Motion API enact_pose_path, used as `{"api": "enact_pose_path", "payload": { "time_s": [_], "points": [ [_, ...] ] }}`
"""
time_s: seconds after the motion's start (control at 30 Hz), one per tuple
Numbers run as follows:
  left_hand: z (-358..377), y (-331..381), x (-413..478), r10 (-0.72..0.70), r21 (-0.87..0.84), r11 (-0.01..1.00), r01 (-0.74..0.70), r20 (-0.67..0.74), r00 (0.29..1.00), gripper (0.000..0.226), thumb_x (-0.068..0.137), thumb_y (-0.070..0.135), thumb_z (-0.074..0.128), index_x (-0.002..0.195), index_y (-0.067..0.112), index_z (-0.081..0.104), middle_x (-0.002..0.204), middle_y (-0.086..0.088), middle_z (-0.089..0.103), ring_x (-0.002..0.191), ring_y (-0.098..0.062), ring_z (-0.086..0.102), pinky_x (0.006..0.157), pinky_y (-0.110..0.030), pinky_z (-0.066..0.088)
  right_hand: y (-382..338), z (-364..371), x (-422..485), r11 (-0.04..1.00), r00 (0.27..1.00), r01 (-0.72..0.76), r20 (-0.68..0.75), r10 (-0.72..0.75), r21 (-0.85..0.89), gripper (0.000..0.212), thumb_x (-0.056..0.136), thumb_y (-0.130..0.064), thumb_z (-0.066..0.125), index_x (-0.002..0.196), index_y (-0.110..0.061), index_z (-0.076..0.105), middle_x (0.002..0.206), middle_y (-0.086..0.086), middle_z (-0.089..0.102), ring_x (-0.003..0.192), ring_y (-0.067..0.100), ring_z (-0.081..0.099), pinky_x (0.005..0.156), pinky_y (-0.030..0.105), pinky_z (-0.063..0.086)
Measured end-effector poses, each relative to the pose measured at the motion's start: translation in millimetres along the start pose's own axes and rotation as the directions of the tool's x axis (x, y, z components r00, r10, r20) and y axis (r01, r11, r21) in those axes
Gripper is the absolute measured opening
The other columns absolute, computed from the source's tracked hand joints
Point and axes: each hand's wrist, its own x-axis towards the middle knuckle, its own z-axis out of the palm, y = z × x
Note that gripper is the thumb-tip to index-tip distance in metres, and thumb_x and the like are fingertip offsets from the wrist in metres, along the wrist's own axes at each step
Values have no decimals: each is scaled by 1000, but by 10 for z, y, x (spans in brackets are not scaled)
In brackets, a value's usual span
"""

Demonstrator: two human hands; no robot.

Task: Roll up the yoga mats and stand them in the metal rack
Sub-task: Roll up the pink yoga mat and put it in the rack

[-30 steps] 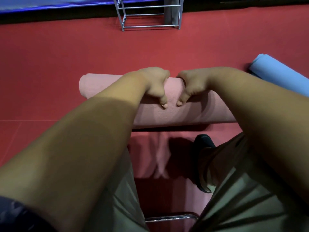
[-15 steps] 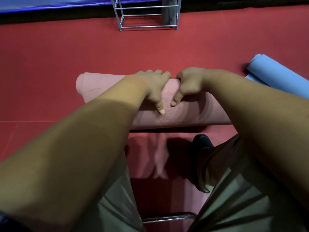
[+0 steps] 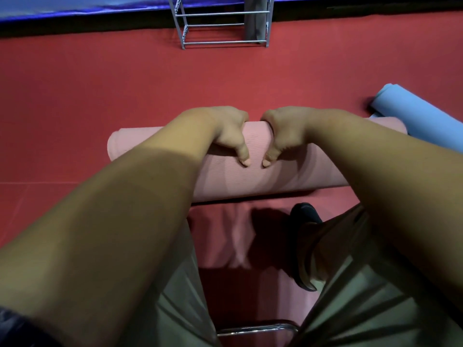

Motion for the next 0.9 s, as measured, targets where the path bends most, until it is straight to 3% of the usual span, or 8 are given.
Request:
{"api": "enact_pose_path", "payload": {
  "time_s": [0.17,0.27,0.4,0.5,0.6,0.67,0.8,0.9],
  "points": [
    [83,79,5,20,28,999,-20,7,1000,122,52,63,100,149,21,40,144,-6,59,125,-33,60,105,-45,52,63,-1,-7,999,997,-35,67,33,37,70,52,-61,100,103,-21,73,93,0,77,87,23,72,85,37,61],
    [162,152,-17,33,133,991,-30,-23,999,128,43,67,101,146,21,39,143,-6,54,132,-36,55,103,-49,50,99,0,-10,995,995,-61,85,54,79,72,51,-65,98,100,-20,73,90,-2,77,85,21,72,82,35,59],
    [106,104,-20,29,99,995,-23,-62,998,104,44,67,99,126,27,48,129,0,64,118,-32,64,89,-42,52,72,9,7,992,994,-52,103,40,118,85,53,-62,98,123,-23,67,111,-3,74,102,22,69,99,39,57],
    [56,12,-30,6,10,1000,-6,-11,1000,119,40,67,99,143,33,49,129,4,65,113,-28,64,97,-44,56,45,9,0,985,997,-33,80,20,172,116,59,-57,99,156,-24,45,142,-1,61,127,25,59,113,41,47],
    [47,-26,-14,-24,-43,999,25,21,999,126,35,69,98,145,30,51,127,5,64,109,-27,63,100,-44,57,0,18,-21,996,996,-21,92,13,83,132,55,-60,100,164,-26,33,156,2,49,141,28,51,119,43,42],
    [45,-7,2,-35,-31,999,36,37,999,120,34,70,96,139,27,54,121,5,63,107,-28,64,99,-45,57,-16,10,-32,999,994,-22,108,17,49,126,50,-61,102,156,-26,43,148,2,58,133,29,57,115,44,47],
    [53,32,22,-46,1,999,46,33,998,102,46,67,98,128,24,54,117,3,60,104,-29,62,98,-45,57,11,-16,-37,999,997,-13,81,10,36,81,54,-55,101,119,-24,66,108,-1,74,100,25,69,93,38,57],
    [80,48,38,-18,40,999,17,19,1000,122,46,70,98,144,22,44,139,-3,58,121,-33,59,106,-50,52,50,2,-18,995,997,-51,69,45,89,72,54,-58,100,110,-23,71,99,-1,76,91,21,71,85,35,58]
  ]
}}
